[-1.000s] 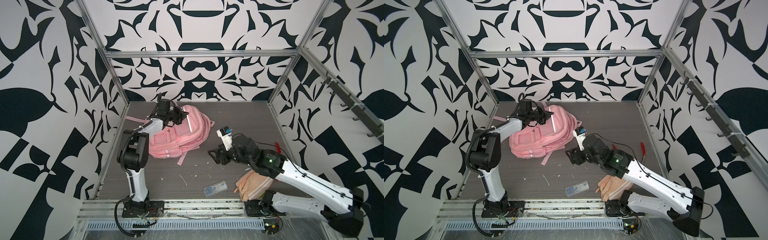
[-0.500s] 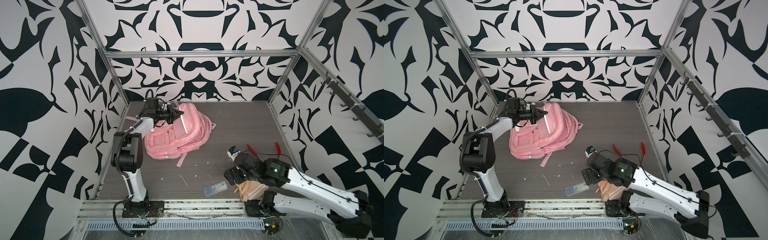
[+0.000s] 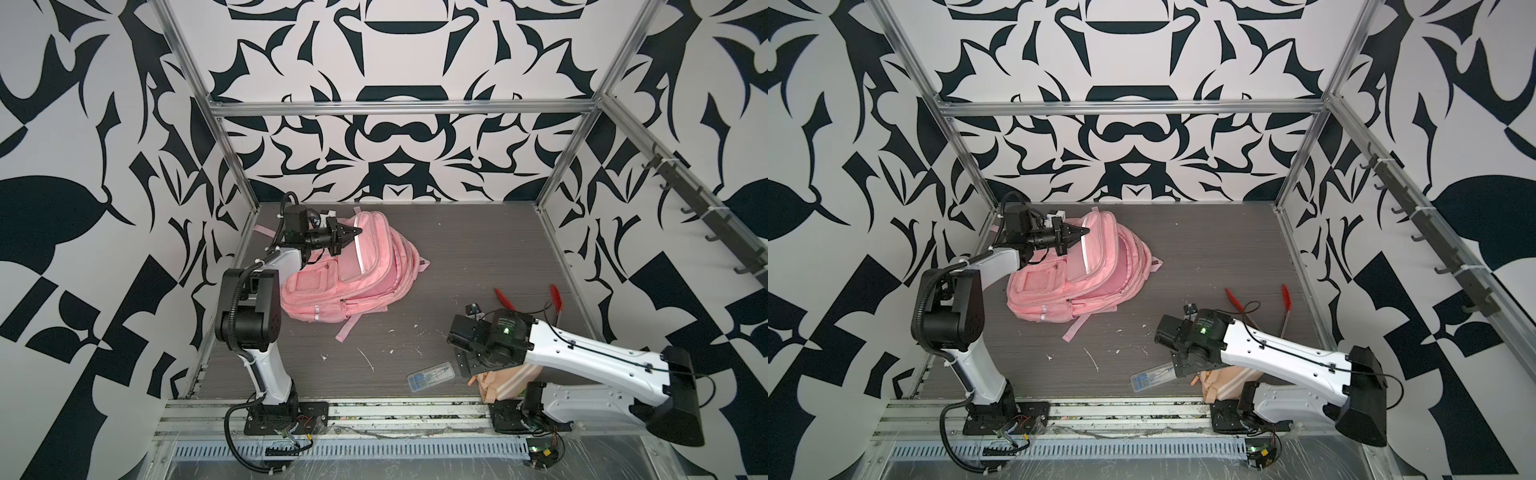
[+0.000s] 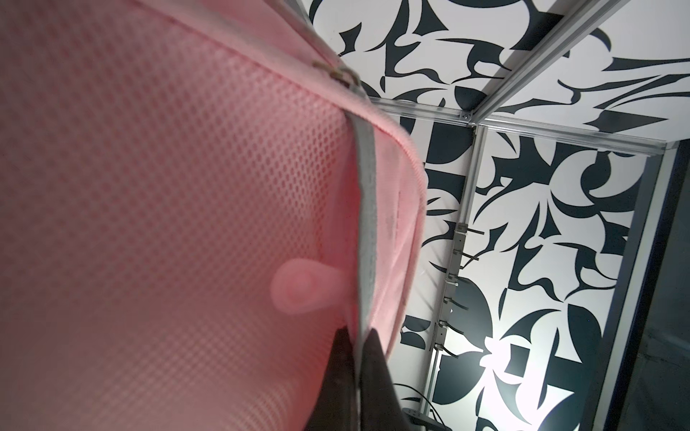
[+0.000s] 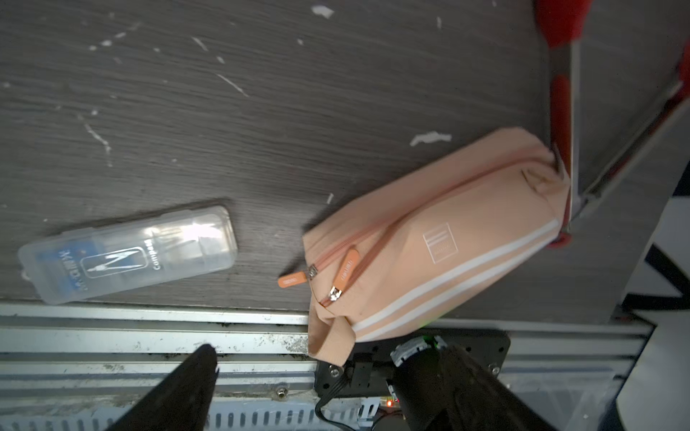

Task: Pack books, pencil case, and school supplies into a backpack
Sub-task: Pick up the pencil pouch from the bottom-right of the table.

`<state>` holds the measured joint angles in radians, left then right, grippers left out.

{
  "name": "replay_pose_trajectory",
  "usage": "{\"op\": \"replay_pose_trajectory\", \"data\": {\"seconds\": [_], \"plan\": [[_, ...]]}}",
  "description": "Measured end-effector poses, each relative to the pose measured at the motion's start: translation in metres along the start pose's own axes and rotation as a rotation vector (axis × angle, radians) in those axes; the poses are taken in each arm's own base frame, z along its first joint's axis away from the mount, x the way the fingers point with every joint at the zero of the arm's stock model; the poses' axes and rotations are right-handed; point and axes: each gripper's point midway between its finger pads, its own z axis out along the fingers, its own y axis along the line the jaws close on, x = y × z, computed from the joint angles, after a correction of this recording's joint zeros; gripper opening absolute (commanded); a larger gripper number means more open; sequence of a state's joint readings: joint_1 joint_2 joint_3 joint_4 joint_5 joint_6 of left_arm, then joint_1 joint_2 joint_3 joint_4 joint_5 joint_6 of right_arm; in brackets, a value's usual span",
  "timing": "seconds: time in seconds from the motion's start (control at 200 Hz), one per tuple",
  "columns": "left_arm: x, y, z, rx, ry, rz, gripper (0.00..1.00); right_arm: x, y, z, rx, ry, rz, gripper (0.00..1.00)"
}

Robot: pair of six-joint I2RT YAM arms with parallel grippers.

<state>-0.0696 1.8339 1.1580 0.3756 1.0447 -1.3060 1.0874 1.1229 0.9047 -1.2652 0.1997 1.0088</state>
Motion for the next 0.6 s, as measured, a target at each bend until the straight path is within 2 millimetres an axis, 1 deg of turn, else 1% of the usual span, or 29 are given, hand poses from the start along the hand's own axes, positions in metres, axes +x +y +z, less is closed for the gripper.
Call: {"op": "replay_pose_trajectory", "data": {"seconds": [0.055,0.14,0.245,0.37,0.51,0.6], "plan": [[0.001,-0.001,0.0,0.014,0.005,0.007,0.0,0.003,-0.011,0.006,0.006,0.015,0.101,0.94],[0.003,-0.002,-0.002,0.035,0.01,0.014,0.0,0.0,-0.028,0.018,0.023,0.049,0.277,0.94],[0.008,0.001,-0.001,0.049,0.017,0.016,0.0,-0.004,-0.038,0.034,0.041,0.08,0.41,0.94],[0.022,0.001,0.002,0.041,0.026,0.025,0.0,-0.004,-0.039,0.053,0.045,0.11,0.469,0.93],[0.045,-0.014,0.004,0.04,0.042,0.076,0.0,-0.002,-0.035,0.078,0.068,0.17,0.472,0.92],[0.057,-0.023,0.003,0.038,0.059,0.11,0.0,-0.006,-0.032,0.089,0.065,0.19,0.471,0.91]]}}
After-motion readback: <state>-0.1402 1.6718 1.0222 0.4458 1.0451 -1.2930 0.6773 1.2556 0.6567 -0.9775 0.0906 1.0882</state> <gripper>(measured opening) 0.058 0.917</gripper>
